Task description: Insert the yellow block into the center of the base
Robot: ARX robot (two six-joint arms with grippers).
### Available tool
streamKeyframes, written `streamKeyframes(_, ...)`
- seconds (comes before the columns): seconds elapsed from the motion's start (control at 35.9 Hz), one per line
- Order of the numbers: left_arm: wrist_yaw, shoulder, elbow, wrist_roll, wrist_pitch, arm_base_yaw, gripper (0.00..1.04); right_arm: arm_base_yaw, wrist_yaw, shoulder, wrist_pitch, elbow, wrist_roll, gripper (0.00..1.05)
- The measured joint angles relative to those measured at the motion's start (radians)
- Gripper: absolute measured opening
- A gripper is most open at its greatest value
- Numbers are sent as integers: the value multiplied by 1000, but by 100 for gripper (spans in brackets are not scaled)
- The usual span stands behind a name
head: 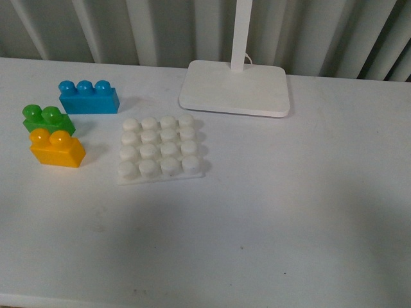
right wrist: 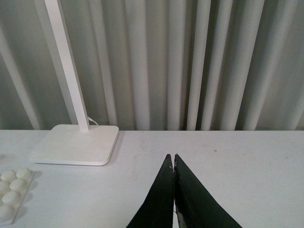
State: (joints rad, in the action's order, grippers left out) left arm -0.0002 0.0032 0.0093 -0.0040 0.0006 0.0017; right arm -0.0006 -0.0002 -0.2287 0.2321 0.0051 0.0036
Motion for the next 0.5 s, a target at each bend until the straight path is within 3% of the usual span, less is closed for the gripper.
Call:
streamKeyframes(0.28, 0, 0, 0, 0, 0, 0, 98, 0, 0, 61, -61, 0, 0, 1)
streamKeyframes(0.39, 0, 0, 0, 0, 0, 0, 98, 0, 0, 185, -219, 1, 0, 1)
streamKeyframes(0.5, 0, 0, 0, 0, 0, 0, 98, 0, 0, 224, -227, 1, 0, 1)
